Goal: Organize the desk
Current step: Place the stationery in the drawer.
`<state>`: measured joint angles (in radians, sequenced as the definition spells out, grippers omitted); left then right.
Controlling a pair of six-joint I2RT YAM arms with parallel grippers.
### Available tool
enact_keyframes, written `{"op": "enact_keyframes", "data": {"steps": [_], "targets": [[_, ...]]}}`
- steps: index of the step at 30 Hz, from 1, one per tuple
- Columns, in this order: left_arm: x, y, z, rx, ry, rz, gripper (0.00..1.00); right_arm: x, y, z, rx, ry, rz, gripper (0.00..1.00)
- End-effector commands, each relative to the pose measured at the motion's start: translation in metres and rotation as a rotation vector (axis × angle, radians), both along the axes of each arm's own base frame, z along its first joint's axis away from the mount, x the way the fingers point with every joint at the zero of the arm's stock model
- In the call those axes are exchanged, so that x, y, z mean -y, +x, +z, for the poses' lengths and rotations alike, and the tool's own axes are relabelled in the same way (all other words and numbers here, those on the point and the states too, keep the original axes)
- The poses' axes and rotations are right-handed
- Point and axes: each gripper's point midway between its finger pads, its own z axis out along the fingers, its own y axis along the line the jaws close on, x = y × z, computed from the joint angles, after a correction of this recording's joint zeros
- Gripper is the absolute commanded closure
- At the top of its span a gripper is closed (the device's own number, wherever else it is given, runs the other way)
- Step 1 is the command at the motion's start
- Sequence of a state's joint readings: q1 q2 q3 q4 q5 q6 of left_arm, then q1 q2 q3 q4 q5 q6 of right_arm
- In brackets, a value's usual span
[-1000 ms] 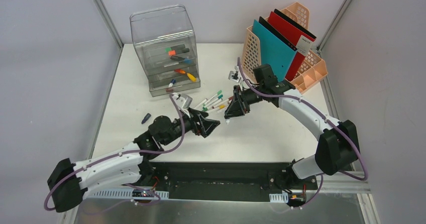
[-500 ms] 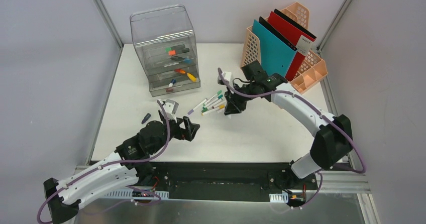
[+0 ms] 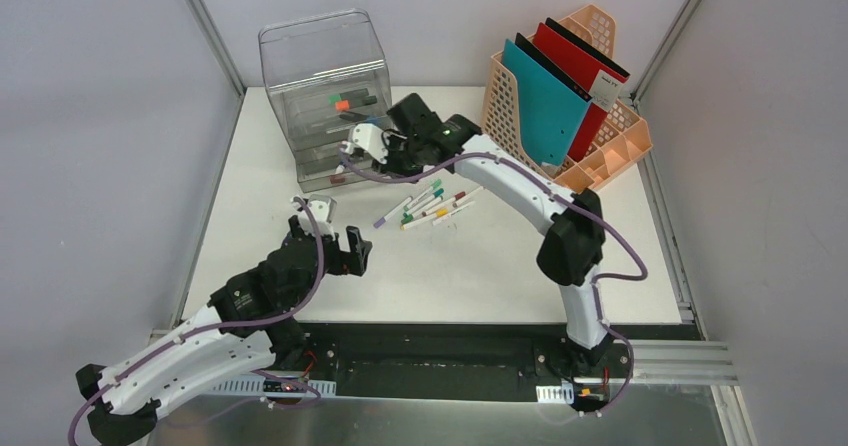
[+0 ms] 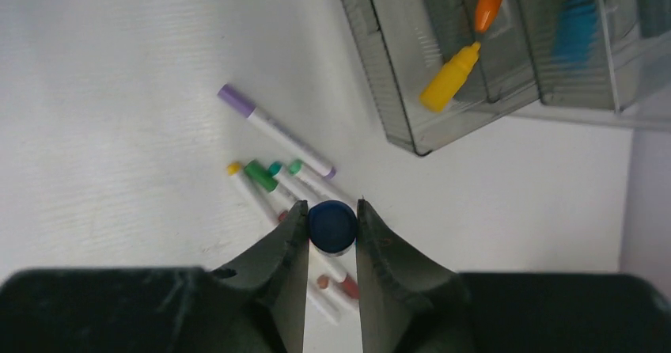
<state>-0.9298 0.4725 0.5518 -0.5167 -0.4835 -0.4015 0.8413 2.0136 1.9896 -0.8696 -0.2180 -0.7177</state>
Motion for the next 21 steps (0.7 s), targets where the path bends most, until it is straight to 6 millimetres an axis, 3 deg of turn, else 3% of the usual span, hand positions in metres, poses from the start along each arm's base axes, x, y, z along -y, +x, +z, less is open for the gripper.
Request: {"op": "enact_keyframes", "data": {"steps": [1,8,15,18,21], "targets": [[-0.03,0.0,0.016,0.065,0.053,0.079,0.13,-0.023,0.036,0.021,0.228,-0.051,-0.021,0.99],[-0.048,-0.005,0.015,0.111,0.002,0.127,0.13,-0.055,0.081,0.026,0.429,-0.043,-0.075,1.0],[-0.053,-0.006,0.016,0.128,-0.019,0.138,0.13,-0.073,0.102,0.024,0.506,-0.015,-0.092,0.98],[-0.051,-0.006,0.015,0.123,-0.016,0.132,0.13,-0.076,0.107,0.023,0.522,-0.008,-0.101,0.9],[-0.051,-0.006,0.015,0.12,-0.013,0.131,0.13,-0.079,0.112,0.021,0.537,0.007,-0.123,0.64]]}}
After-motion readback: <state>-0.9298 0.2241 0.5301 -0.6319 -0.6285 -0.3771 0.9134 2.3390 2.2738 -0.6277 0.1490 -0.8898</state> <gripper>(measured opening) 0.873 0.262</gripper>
